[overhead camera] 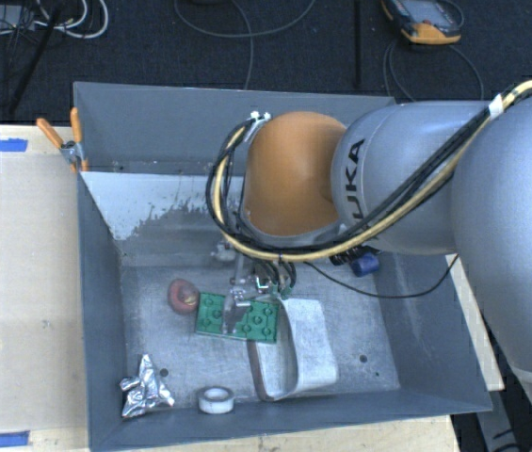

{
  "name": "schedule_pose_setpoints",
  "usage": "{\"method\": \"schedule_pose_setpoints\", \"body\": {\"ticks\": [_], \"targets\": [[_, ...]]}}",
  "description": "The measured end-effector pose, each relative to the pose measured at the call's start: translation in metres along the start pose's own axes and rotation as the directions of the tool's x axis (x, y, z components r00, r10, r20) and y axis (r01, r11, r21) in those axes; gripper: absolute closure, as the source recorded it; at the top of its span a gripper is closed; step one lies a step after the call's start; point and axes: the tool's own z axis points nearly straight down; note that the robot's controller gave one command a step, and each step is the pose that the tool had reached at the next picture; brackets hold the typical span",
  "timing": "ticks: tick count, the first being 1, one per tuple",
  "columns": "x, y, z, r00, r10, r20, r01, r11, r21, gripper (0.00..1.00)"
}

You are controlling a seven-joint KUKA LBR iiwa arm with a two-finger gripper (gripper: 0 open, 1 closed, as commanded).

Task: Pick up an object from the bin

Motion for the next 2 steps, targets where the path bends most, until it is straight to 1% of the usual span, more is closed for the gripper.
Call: {"method": "schedule_pose_setpoints", "body": {"ticks": [1, 2], "targets": [[-0.0084, -0.0155, 0.0771, 0.998, 0.062, 0.013, -0.062, 0.998, -0.005, 0.00], [-0.0097, -0.0153, 0.0727, 0.998, 0.065, 0.015, -0.065, 0.998, -0.005, 1.00]]}}
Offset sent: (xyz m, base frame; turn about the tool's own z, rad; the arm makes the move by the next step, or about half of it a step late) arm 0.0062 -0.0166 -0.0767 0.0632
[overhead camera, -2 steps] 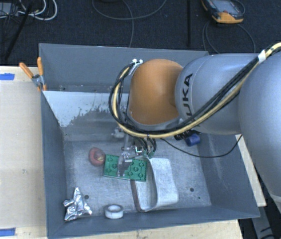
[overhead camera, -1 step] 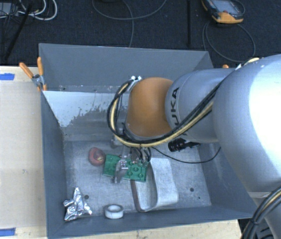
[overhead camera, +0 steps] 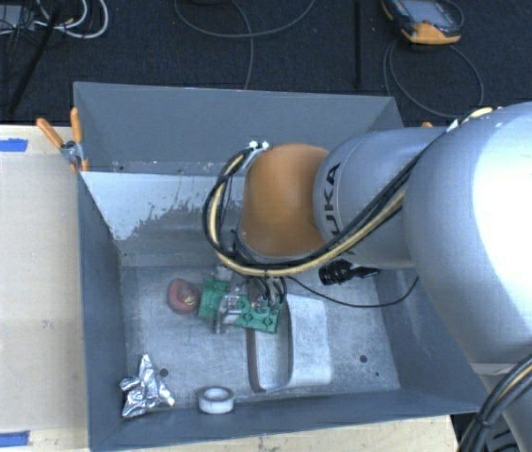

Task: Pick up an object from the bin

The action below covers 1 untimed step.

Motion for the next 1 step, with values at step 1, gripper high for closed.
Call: {"method": "schedule_pose_setpoints", "body": {"ticks": [1], "targets": [[-0.0051, 0.0010, -0.1299, 0.998, -0.068, 0.002, 0.068, 0.998, 0.002, 1.00]]}}
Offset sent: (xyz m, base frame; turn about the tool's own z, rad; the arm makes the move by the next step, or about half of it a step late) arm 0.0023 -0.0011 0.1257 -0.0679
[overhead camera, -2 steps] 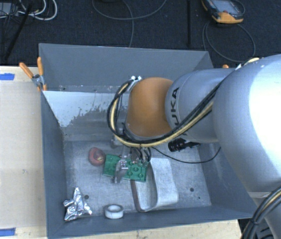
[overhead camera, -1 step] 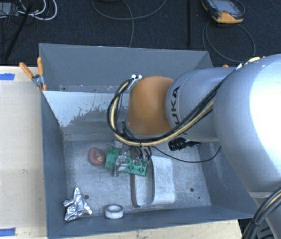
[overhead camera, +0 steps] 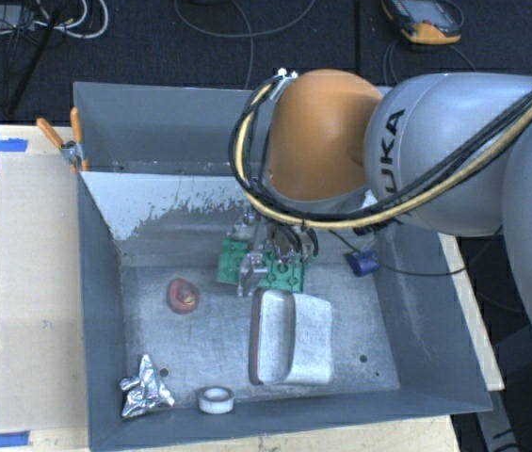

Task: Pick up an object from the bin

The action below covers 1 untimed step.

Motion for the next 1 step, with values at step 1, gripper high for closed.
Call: {"method": "schedule_pose_setpoints", "body": {"ticks": [1], "targets": [[-0.0110, 0.0148, -0.1034, 0.993, -0.114, 0.001, 0.114, 0.993, 0.000, 1.00]]}}
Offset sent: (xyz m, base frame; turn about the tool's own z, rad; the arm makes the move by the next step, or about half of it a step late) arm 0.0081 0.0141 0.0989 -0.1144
